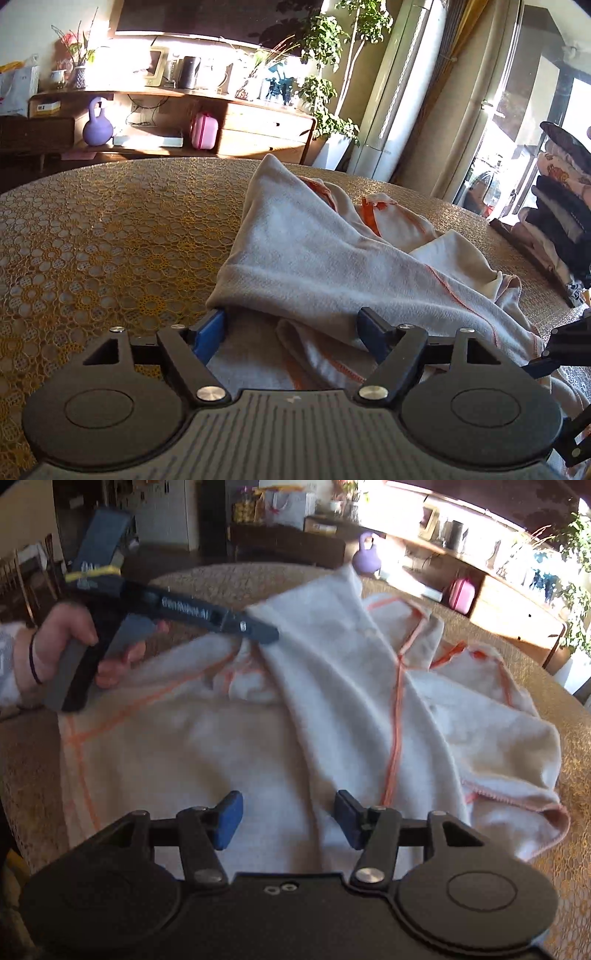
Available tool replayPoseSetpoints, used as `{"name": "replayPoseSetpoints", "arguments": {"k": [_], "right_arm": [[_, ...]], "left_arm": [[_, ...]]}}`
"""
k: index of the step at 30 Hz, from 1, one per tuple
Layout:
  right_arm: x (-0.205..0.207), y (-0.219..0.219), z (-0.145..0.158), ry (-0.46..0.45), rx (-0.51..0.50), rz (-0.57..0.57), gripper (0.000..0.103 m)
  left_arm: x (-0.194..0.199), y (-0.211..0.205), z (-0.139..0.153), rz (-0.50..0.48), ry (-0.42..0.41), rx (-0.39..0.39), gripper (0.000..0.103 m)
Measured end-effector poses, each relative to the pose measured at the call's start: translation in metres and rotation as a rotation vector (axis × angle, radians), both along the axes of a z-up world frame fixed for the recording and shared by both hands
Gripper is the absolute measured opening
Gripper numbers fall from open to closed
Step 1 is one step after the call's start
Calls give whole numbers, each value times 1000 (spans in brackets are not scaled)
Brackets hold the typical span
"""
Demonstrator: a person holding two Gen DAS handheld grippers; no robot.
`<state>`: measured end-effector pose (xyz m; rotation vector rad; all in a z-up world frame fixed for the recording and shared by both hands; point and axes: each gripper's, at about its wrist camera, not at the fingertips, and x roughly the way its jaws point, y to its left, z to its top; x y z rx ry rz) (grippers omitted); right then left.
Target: Fold clothes
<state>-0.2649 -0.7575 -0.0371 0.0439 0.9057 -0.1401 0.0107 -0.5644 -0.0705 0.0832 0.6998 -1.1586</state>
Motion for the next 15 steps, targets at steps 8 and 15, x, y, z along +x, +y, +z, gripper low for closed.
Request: {"name": "replayPoseSetpoints", "arguments": {"k": [8, 15], "right_arm": [[79, -33, 77, -28, -103, -34, 103], [207, -75, 73, -87, 53, -173, 103]], "left_arm": [[3, 4, -4, -19, 19, -23, 84], [-5, -1, -3, -42, -26, 13, 91]]}}
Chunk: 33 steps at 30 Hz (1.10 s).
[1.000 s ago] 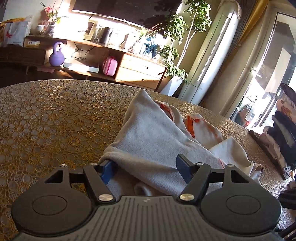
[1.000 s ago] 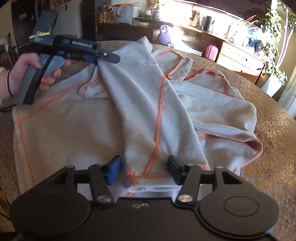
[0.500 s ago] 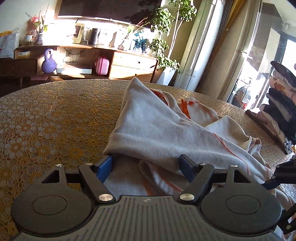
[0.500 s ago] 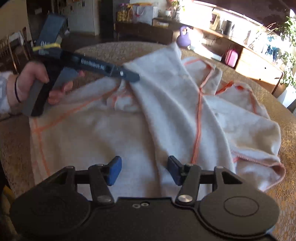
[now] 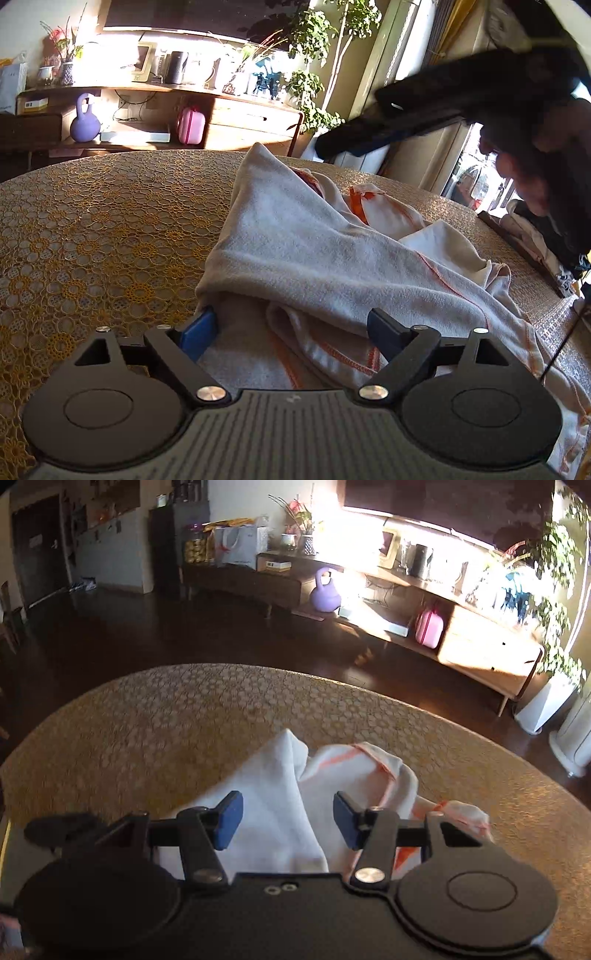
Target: Fold clothes
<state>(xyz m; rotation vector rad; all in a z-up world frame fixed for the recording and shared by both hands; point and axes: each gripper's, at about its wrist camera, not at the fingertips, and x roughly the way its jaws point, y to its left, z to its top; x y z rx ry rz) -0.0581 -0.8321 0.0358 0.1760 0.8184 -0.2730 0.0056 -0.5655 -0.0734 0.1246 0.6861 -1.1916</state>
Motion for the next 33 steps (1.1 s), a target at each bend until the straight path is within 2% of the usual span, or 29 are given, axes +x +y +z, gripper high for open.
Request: {"name": "replayPoseSetpoints", "arguments": {"k": [5, 7, 14, 17, 21, 24, 29, 33], "right_arm": [[38, -15, -22, 22, 86, -54, 103], [43, -18, -31, 66, 64, -84, 103], [9, -35, -47, 83, 91, -151, 103], [6, -35, -69, 139, 73, -150, 103], [-10, -38, -69, 66, 131, -198, 103], [-23, -37, -54, -26, 168, -211, 103], [-41, -32, -43, -51, 137, -203, 103], [-61, -37, -48, -76, 177, -226, 103]], "left_arm": [[-2, -2, 1, -7, -15, 13, 92], [-1, -1, 1, -8, -14, 12, 92], [0, 1, 1, -10, -4, 4, 92], [2, 2, 1, -11, 0, 0, 92], [4, 4, 0, -12, 7, -6, 92], [6, 7, 0, -5, 19, -20, 92], [20, 35, 11, 56, 115, -133, 92], [36, 29, 13, 36, 175, -102, 92]]}}
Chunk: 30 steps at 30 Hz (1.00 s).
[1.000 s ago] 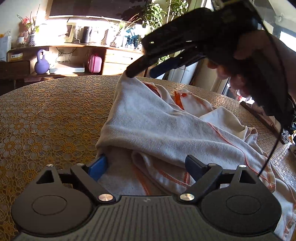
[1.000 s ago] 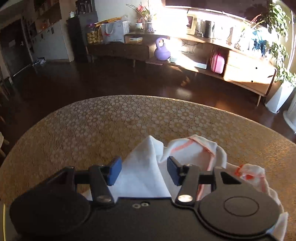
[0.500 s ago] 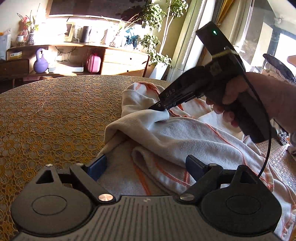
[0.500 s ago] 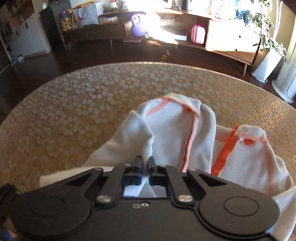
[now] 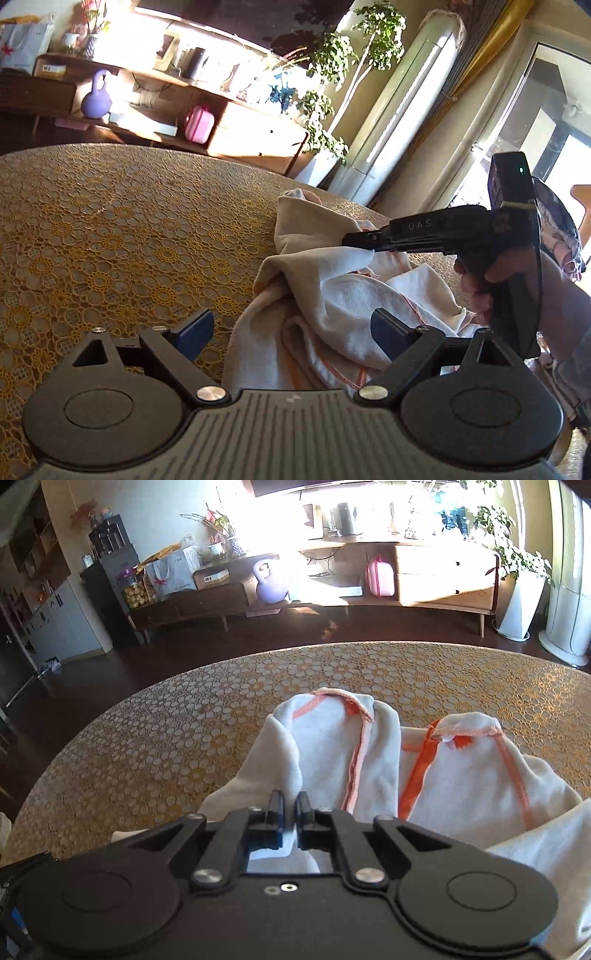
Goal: Fold clothes
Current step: 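Grasp the folded garment edge with the right gripper and lift it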
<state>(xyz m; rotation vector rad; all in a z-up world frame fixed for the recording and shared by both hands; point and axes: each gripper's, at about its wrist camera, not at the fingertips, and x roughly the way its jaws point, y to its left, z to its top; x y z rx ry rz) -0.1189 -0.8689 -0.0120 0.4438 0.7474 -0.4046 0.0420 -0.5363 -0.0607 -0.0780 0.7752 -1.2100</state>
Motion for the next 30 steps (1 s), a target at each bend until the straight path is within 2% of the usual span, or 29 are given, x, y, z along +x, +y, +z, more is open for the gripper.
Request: {"name": "replayPoseSetpoints", "arguments": {"k": [4, 10, 13, 15, 17, 19, 22, 27, 30], "right_arm": [[-6, -4, -17, 29, 28, -35, 103], [-6, 2, -13, -16, 21, -18, 103], [-10, 9, -4, -35, -14, 9, 103], [-13, 17, 2, -38, -49, 39, 103], [-10, 36, 10, -19, -139, 125, 103], [-5, 50, 18, -15, -171, 196, 103], [6, 65, 27, -8, -190, 283, 103], [26, 88, 38, 29, -240, 403, 103], [38, 114, 33, 87, -320, 507, 103]], "left_arm": [[-3, -10, -3, -40, -11, 24, 92], [-15, -17, -11, -80, -26, 55, 92], [-19, -13, -10, -83, -46, 32, 92], [-26, -9, -5, -78, -92, 2, 92], [-36, -7, 3, -85, -150, -26, 92], [-47, -10, 8, -139, -181, -47, 92], [-58, -24, 3, -209, -177, -17, 92], [-66, -37, -11, -215, -159, 34, 96], [-73, -41, -13, -223, -177, 41, 100]]}}
